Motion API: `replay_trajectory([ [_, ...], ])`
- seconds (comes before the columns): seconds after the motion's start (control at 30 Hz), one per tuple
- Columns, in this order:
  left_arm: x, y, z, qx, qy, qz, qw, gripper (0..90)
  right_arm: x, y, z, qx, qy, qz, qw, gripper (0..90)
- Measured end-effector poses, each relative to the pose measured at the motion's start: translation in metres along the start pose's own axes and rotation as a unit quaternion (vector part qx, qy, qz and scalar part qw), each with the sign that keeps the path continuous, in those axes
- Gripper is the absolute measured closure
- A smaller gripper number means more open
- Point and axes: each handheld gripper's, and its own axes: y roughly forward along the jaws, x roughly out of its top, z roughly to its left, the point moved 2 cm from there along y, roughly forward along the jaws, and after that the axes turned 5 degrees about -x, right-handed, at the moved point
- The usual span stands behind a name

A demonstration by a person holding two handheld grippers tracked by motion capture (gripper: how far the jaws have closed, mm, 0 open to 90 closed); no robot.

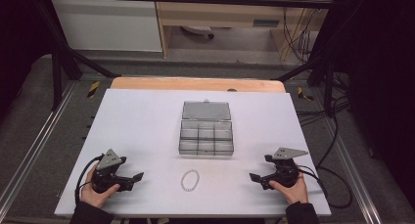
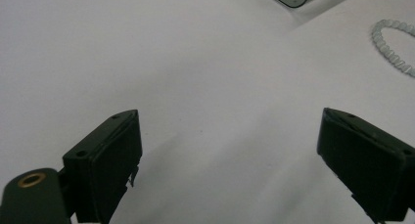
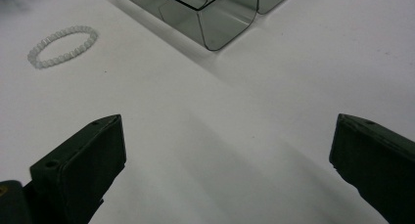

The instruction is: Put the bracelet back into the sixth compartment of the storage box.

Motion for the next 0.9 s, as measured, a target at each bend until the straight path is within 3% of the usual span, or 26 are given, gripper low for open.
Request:
replay_trajectory([
  [0.9, 0.001, 0.002, 0.0, 0.001, -0.001, 0.002, 1.0, 9.3, 0.013, 0.018, 0.027, 0.007, -0.013, 0.002, 0.9999, 0.6],
])
